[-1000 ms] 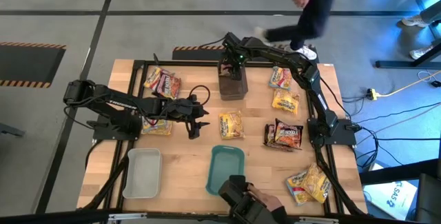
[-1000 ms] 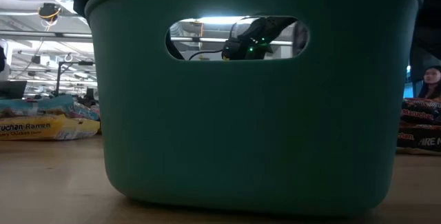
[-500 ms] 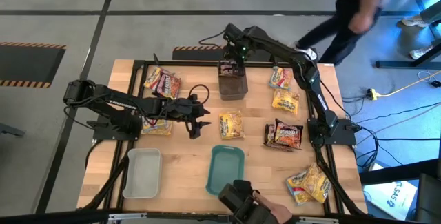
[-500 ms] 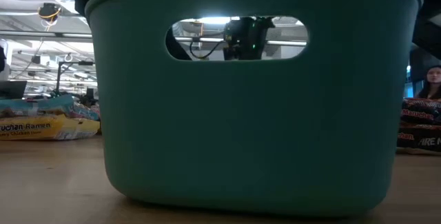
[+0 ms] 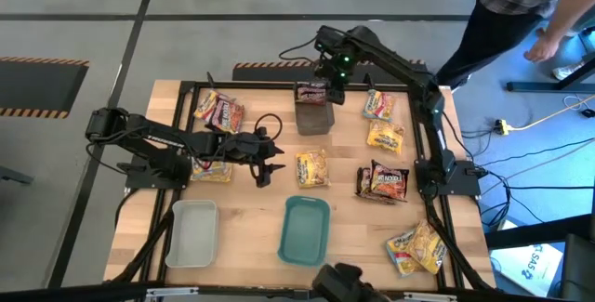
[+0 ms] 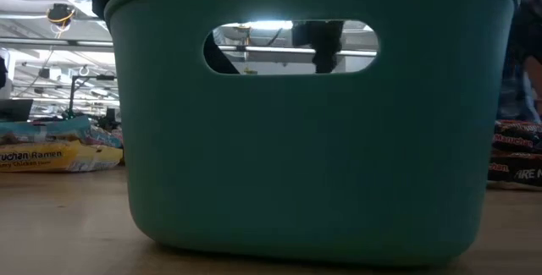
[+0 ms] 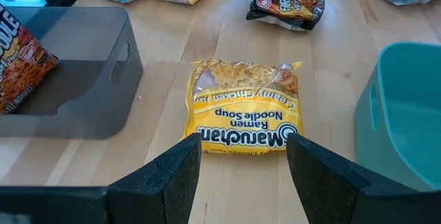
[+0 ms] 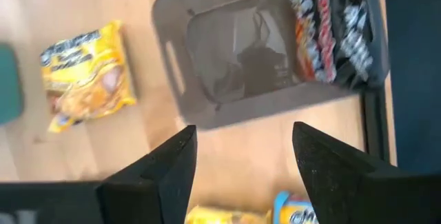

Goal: Sort Maruchan noodles
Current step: Put the black noodle pack into the black bin

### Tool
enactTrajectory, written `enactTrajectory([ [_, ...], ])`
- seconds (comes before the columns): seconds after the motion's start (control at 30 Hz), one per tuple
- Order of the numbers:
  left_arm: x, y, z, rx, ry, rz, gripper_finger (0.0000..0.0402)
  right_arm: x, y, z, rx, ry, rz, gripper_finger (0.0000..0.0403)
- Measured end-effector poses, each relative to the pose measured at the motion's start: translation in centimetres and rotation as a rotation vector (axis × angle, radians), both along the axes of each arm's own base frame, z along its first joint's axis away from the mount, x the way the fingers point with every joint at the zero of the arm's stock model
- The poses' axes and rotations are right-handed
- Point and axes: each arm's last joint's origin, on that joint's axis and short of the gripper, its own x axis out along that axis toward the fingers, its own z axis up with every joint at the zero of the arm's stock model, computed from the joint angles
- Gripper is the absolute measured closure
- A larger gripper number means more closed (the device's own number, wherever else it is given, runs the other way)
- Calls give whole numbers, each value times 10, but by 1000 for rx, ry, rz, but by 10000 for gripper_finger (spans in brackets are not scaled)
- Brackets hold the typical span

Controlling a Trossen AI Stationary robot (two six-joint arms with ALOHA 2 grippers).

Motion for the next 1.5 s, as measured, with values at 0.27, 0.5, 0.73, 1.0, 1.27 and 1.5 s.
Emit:
enactTrajectory([
  [0.27, 0, -2, 0, 0, 0, -6, 193, -35, 51, 22, -51, 12, -42, 182],
  [0.5, 0, -2, 0, -1, -3, -5, 193, -76, 109, 17, -151, -24, -76, 182],
  [0.73, 3, -2, 6, -5, -72, -4, 193, -119, 158, -2, -156, -57, -154, 182],
  [1.0, 9, -3, 16, -58, -201, -29, 193, -158, 197, -28, -78, -42, -276, 182],
  [1.27, 45, -14, 18, -106, -218, -70, 193, -177, 228, -49, 7, 20, -335, 182],
  [1.5, 112, -22, 15, -165, -197, -57, 193, -189, 263, -60, 23, 79, -308, 182],
])
